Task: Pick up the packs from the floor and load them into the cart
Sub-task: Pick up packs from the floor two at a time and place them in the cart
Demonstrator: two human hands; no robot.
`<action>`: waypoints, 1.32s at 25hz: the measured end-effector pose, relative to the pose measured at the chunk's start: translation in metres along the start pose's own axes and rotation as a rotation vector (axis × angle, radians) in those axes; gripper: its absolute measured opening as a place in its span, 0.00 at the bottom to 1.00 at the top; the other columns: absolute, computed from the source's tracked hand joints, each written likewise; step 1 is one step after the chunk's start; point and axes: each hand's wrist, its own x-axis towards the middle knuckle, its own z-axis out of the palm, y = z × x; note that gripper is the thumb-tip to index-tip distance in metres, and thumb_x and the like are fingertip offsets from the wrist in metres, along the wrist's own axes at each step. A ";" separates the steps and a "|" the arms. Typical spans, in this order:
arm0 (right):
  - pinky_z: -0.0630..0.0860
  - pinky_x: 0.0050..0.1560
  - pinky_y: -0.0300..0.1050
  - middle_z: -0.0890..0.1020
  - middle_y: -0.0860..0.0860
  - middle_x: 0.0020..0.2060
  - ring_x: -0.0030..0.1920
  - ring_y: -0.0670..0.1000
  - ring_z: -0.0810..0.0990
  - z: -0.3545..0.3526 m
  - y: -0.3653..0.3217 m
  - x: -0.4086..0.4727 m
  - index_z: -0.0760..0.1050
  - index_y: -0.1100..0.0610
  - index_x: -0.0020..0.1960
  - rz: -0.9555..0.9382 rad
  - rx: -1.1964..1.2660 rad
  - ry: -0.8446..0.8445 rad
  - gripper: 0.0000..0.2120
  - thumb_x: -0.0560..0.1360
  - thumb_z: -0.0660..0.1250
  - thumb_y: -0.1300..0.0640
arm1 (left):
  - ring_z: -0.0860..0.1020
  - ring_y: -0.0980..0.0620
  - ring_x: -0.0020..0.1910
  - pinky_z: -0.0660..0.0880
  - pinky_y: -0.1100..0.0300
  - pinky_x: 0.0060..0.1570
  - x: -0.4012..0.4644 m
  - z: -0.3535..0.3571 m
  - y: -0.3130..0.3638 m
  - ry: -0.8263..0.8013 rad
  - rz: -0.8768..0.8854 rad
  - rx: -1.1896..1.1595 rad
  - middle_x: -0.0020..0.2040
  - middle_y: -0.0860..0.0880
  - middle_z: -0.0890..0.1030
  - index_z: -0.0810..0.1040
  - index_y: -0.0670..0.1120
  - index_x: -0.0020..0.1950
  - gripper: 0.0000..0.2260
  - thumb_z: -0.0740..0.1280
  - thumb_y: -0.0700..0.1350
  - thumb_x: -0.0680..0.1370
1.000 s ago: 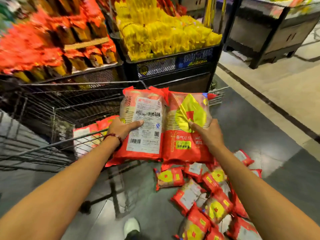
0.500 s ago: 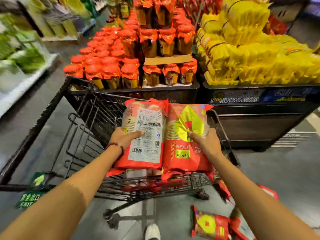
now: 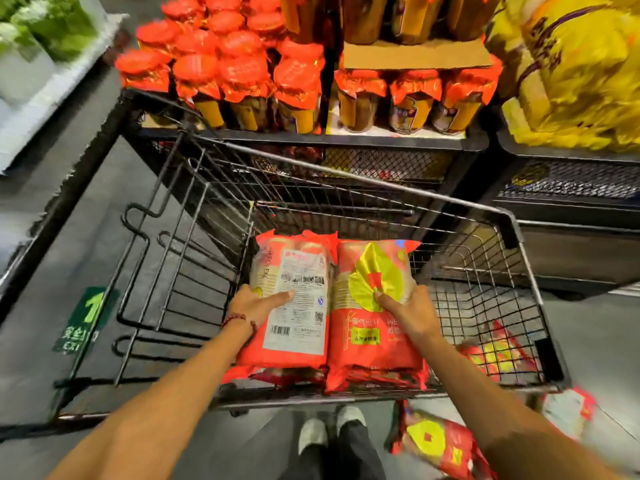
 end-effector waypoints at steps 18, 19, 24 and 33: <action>0.78 0.53 0.49 0.80 0.56 0.55 0.54 0.58 0.80 0.024 0.042 0.046 0.70 0.62 0.61 0.134 -0.427 -0.256 0.31 0.72 0.70 0.38 | 0.79 0.43 0.58 0.77 0.55 0.53 0.043 0.039 -0.065 -0.048 -0.233 0.459 0.60 0.44 0.79 0.71 0.39 0.66 0.47 0.75 0.69 0.58; 0.78 0.56 0.51 0.80 0.57 0.58 0.57 0.58 0.80 0.015 0.028 0.046 0.71 0.61 0.62 0.064 -0.542 -0.229 0.32 0.71 0.69 0.36 | 0.77 0.43 0.62 0.76 0.54 0.58 0.036 0.031 -0.043 -0.023 -0.147 0.646 0.63 0.42 0.77 0.70 0.40 0.68 0.49 0.72 0.72 0.59; 0.58 0.75 0.58 0.56 0.53 0.80 0.79 0.57 0.54 -0.058 -0.106 0.024 0.51 0.53 0.80 -0.561 -1.070 0.185 0.43 0.74 0.60 0.32 | 0.49 0.45 0.80 0.49 0.44 0.76 -0.013 -0.028 0.141 0.337 0.638 1.189 0.81 0.47 0.49 0.47 0.47 0.80 0.47 0.59 0.72 0.71; 0.59 0.72 0.64 0.60 0.54 0.79 0.78 0.60 0.57 -0.137 -0.267 -0.050 0.56 0.52 0.80 -0.827 -1.031 0.624 0.42 0.73 0.62 0.32 | 0.47 0.45 0.80 0.45 0.39 0.74 -0.108 -0.089 0.305 0.662 0.956 1.145 0.81 0.48 0.48 0.46 0.51 0.80 0.48 0.60 0.73 0.70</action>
